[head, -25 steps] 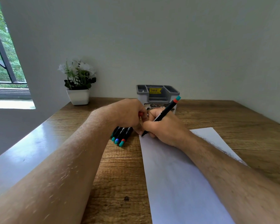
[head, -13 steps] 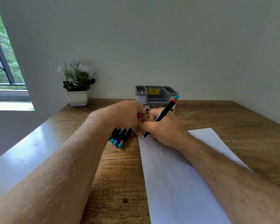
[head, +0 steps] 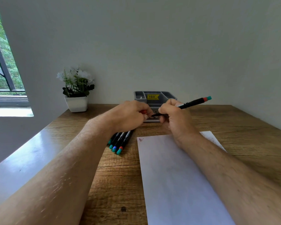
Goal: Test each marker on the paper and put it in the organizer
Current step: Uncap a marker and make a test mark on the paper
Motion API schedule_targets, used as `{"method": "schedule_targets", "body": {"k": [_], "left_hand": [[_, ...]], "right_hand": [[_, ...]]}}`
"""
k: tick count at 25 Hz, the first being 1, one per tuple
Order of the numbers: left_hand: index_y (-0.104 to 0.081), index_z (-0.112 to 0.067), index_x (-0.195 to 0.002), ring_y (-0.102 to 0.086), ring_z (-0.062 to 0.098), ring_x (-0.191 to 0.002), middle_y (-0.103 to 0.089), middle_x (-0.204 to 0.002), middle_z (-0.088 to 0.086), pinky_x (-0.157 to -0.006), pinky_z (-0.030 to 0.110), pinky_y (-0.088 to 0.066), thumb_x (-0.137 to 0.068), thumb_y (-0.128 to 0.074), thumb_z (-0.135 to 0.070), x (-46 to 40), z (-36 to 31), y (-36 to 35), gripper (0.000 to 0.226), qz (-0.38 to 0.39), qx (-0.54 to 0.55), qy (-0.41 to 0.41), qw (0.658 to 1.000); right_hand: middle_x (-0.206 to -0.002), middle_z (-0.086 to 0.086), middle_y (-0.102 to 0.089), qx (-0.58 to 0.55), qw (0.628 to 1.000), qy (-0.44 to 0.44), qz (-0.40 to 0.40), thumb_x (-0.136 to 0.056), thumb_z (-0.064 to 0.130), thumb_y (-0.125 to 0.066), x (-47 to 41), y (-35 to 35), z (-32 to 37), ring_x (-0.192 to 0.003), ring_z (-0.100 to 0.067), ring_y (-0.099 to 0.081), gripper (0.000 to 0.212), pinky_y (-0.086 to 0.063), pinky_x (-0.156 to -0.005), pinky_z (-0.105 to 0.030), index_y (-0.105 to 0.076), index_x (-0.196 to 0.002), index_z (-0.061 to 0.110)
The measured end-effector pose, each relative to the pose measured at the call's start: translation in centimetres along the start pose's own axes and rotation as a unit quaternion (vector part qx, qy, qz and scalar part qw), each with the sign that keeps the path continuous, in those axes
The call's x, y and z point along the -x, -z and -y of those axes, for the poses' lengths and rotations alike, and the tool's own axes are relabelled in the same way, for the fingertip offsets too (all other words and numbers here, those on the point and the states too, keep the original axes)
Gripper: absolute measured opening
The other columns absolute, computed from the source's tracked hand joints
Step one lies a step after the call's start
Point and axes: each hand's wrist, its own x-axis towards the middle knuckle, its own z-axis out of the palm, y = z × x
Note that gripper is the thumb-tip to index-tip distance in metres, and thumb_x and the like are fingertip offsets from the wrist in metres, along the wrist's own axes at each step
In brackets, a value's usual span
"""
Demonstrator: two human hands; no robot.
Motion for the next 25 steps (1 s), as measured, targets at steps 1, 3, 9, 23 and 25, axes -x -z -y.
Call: {"method": "schedule_targets", "body": {"k": [1, 3, 9, 23, 25], "left_hand": [[-0.061, -0.034, -0.109, -0.05, 0.002, -0.089, -0.055, -0.094, -0.018, -0.069, 0.02, -0.034, -0.099, -0.046, -0.015, 0.01, -0.09, -0.04, 0.026, -0.001, 0.036, 0.0, 0.999], [-0.063, -0.03, -0.116, -0.05, 0.005, -0.098, -0.055, -0.097, -0.018, -0.077, 0.023, -0.036, -0.099, -0.043, -0.01, 0.04, -0.08, -0.22, 0.032, -0.006, 0.074, -0.007, 0.997], [-0.062, -0.022, -0.121, -0.051, 0.007, -0.109, -0.057, -0.116, -0.01, -0.087, 0.027, -0.039, -0.104, -0.036, -0.013, 0.01, 0.21, -0.61, 0.032, -0.038, 0.126, -0.022, 0.991], [-0.048, -0.029, -0.143, -0.048, 0.009, -0.097, -0.049, -0.105, -0.004, -0.084, 0.027, -0.04, -0.104, -0.036, -0.014, -0.75, 0.64, -0.87, 0.043, -0.065, 0.069, -0.056, 0.994], [-0.048, -0.028, -0.143, -0.048, 0.008, -0.094, -0.048, -0.102, -0.007, -0.08, 0.025, -0.038, -0.103, -0.038, -0.011, -0.85, 0.57, -1.04, 0.044, -0.062, 0.083, -0.058, 0.993]], "right_hand": [[-0.057, -0.007, -0.049, -0.033, 0.999, -0.001, -0.002, -0.088, 0.003, -0.056, -0.04, 0.05, 0.18, -0.036, -0.006, -0.039, 0.028, -0.028, -0.034, -0.016, -0.047, -0.066, 0.017], [-0.06, -0.007, -0.054, -0.086, 0.996, 0.008, 0.003, -0.088, 0.0, -0.056, -0.24, 0.17, 0.3, -0.035, -0.009, -0.039, 0.025, -0.027, -0.036, -0.015, -0.051, -0.071, 0.017], [-0.07, -0.01, -0.07, -0.13, 0.991, 0.007, -0.015, -0.092, 0.007, -0.054, -0.43, 0.51, 0.65, -0.048, -0.018, -0.061, 0.014, -0.038, -0.037, -0.019, -0.057, -0.08, 0.013], [-0.061, -0.003, -0.062, -0.045, 0.999, -0.01, -0.013, -0.083, 0.005, -0.068, -0.93, 0.4, 0.22, -0.047, -0.015, -0.055, 0.01, -0.039, -0.039, -0.022, -0.07, -0.079, 0.013], [-0.062, -0.004, -0.061, -0.068, 0.997, -0.02, -0.02, -0.083, 0.003, -0.068, -1.0, 0.29, 0.3, -0.044, -0.017, -0.055, 0.013, -0.038, -0.037, -0.021, -0.065, -0.08, 0.015]]}}
